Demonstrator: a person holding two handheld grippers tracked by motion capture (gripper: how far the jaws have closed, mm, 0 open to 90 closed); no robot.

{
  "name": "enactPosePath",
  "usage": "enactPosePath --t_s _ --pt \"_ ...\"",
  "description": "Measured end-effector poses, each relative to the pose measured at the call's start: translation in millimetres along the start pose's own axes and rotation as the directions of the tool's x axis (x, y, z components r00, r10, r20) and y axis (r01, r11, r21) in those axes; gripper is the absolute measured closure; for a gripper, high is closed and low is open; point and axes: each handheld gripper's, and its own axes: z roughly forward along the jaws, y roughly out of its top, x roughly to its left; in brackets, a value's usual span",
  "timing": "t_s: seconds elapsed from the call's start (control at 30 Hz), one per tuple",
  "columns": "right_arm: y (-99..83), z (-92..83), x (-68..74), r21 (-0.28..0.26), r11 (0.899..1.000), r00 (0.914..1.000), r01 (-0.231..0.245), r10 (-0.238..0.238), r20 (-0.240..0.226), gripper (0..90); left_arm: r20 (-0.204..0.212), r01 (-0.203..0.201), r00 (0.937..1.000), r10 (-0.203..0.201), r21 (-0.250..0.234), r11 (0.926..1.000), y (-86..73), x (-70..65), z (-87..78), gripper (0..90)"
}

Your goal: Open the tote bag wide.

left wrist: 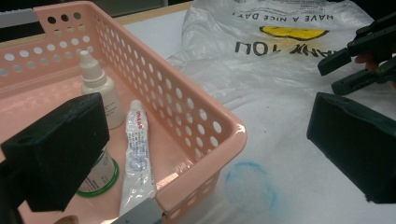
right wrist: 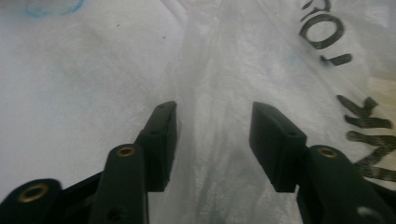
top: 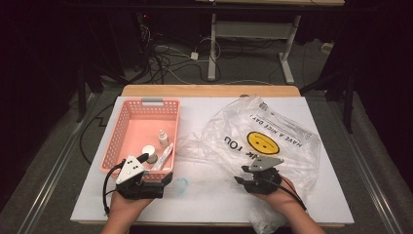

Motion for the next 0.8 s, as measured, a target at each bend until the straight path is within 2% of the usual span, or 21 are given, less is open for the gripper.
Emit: enactPosePath --t_s 0.13,0.3,0.4,0.57,0.67,0.8 --pt "-1.6 -5.2 -8.2 -0.028 0.999 0.9995 -0.029 0.028 -0.012 65.2 0.003 0.002 1.0000 -0.002 0.000 1.0000 0.0 -0.5 0.7 0.0" --pt "-1.7 -15.9 -13.7 -0.076 0.995 0.9980 -0.063 0.062 -0.015 64.6 0.006 0.004 1.0000 -0.004 -0.001 1.0000 0.4 -1.0 1.0 0.0" --pt "-0.8 -22.8 -15.4 -0.102 0.993 0.9980 -0.062 0.061 -0.015 64.0 0.008 0.003 1.0000 -0.003 -0.002 1.0000 0.8 -1.7 1.4 0.0" --pt "1.8 -32.0 -16.1 -0.152 0.985 0.9967 -0.076 0.071 -0.040 61.2 0.028 0.007 0.9996 -0.007 -0.007 0.9999 1.5 -3.4 2.8 0.0" --pt "4.1 -28.0 -15.2 -0.130 0.989 0.9975 -0.065 0.060 -0.037 58.6 0.042 0.002 0.9991 -0.002 -0.012 0.9999 1.6 -4.8 2.7 0.0" --pt "0.8 -11.7 -12.1 -0.047 0.998 0.9983 -0.036 0.034 -0.048 53.0 0.045 0.001 0.9990 0.000 -0.013 0.9999 0.9 -4.4 0.3 0.0"
